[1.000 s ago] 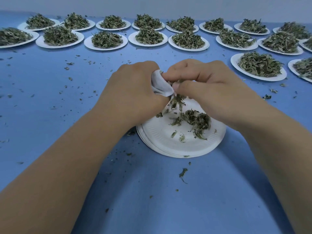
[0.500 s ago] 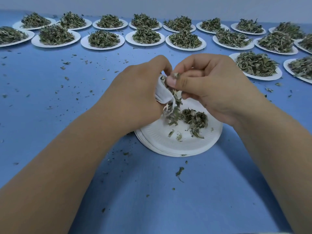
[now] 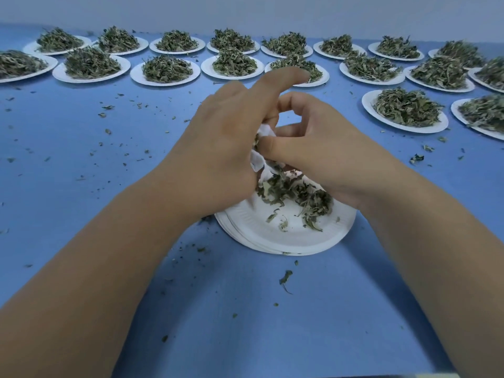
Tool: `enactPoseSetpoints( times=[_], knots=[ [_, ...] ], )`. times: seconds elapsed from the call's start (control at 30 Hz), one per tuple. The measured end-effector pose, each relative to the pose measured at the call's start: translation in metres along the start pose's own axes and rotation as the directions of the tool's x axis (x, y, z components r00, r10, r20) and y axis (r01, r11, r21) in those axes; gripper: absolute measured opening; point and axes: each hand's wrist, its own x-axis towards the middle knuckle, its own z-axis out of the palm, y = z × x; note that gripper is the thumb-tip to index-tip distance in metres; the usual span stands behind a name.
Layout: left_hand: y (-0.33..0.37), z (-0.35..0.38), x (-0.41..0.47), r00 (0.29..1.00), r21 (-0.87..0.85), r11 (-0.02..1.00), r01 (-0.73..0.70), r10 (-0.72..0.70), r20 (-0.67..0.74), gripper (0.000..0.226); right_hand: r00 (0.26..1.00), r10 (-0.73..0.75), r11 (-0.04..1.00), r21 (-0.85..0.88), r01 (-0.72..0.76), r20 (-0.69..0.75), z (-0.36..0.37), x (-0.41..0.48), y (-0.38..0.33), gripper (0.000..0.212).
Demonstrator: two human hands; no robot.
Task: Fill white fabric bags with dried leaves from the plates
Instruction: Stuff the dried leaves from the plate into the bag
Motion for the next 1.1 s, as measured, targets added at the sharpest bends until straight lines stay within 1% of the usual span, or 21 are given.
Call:
enactPoseSetpoints(
  times=[0.03, 0.1, 0.17, 0.27, 0.3, 0.33, 0.4, 0.47, 0.5, 0.57, 0.67, 0.73, 0.77, 0.83, 0.9, 1.0, 1.1],
  knots=[
    [0.0, -0.001, -0.001, 1.0, -0.006, 1.0, -0.013, 0.012, -0.01, 0.094, 1.0, -0.007, 1.0, 0.023, 0.007, 0.006, 0.001, 0.002, 0.0, 0.038],
    [-0.003, -0.003, -0.001, 0.999, -0.021, 0.999, -0.031, 0.031, -0.013, 0.091, 0.999, -0.021, 0.999, 0.028, 0.022, -0.044, 0.001, 0.004, -0.002, 0.037],
    [-0.009, -0.007, -0.001, 0.999, -0.072, 0.997, -0.023, 0.024, 0.023, 0.089, 0.996, -0.031, 0.998, 0.05, 0.035, -0.083, 0.0, 0.007, -0.003, 0.037],
    [-0.016, -0.02, -0.002, 0.995, -0.153, 0.987, 0.042, -0.028, 0.093, 0.088, 0.99, -0.063, 0.988, 0.132, 0.08, -0.126, -0.005, 0.008, -0.001, 0.02],
    [-0.016, -0.024, -0.002, 0.995, -0.186, 0.98, 0.073, -0.06, 0.075, 0.08, 0.986, -0.067, 0.986, 0.142, 0.089, -0.153, -0.007, 0.008, 0.0, 0.017],
    [-0.015, -0.027, -0.001, 0.996, -0.232, 0.968, 0.094, -0.091, 0.026, 0.068, 0.982, -0.071, 0.984, 0.151, 0.098, -0.174, -0.009, 0.008, 0.0, 0.016],
    [-0.014, -0.027, 0.0, 0.984, -0.325, 0.937, 0.126, -0.16, -0.082, 0.039, 0.978, -0.079, 0.981, 0.161, 0.111, -0.192, -0.01, 0.007, 0.0, 0.019],
    [-0.011, -0.021, 0.001, 0.973, -0.309, 0.937, 0.164, -0.206, -0.108, 0.012, 0.976, -0.1, 0.981, 0.144, 0.129, -0.192, -0.008, 0.005, 0.0, 0.019],
    [-0.01, -0.016, 0.001, 0.971, -0.265, 0.948, 0.179, -0.214, -0.11, 0.009, 0.974, -0.113, 0.982, 0.125, 0.139, -0.194, -0.007, 0.004, 0.0, 0.018],
    [-0.01, -0.009, 0.0, 0.969, -0.204, 0.961, 0.189, -0.215, -0.117, 0.014, 0.966, -0.127, 0.984, 0.094, 0.151, -0.225, -0.005, 0.004, 0.001, 0.019],
    [-0.01, -0.01, 0.0, 0.966, -0.206, 0.96, 0.19, -0.22, -0.134, 0.015, 0.949, -0.129, 0.985, 0.074, 0.156, -0.287, -0.006, 0.006, 0.001, 0.015],
    [-0.01, -0.01, 0.001, 0.959, -0.229, 0.953, 0.197, -0.237, -0.159, 0.015, 0.942, -0.141, 0.988, 0.019, 0.154, -0.304, -0.006, 0.006, 0.002, 0.013],
    [-0.009, -0.01, 0.001, 0.955, -0.26, 0.944, 0.203, -0.25, -0.163, 0.014, 0.938, -0.157, 0.987, -0.037, 0.153, -0.308, -0.006, 0.006, 0.002, 0.012],
    [-0.006, -0.008, 0.001, 0.948, -0.367, 0.906, 0.211, -0.28, -0.148, 0.014, 0.926, -0.216, 0.965, -0.215, 0.154, -0.309, -0.004, 0.006, 0.003, 0.01],
    [-0.003, -0.007, 0.001, 0.95, -0.445, 0.872, 0.203, -0.285, -0.124, 0.014, 0.915, -0.272, 0.911, -0.386, 0.146, -0.297, -0.001, 0.007, 0.0, 0.009],
    [-0.003, -0.007, 0.002, 0.951, -0.53, 0.82, 0.215, -0.299, -0.078, 0.015, 0.91, -0.299, 0.854, -0.507, 0.122, -0.286, -0.001, 0.012, -0.003, 0.014],
    [-0.003, -0.009, 0.0, 0.96, -0.613, 0.762, 0.207, -0.278, -0.022, 0.017, 0.904, -0.294, 0.802, -0.595, 0.056, -0.311, -0.002, 0.02, -0.005, 0.015]
  ],
)
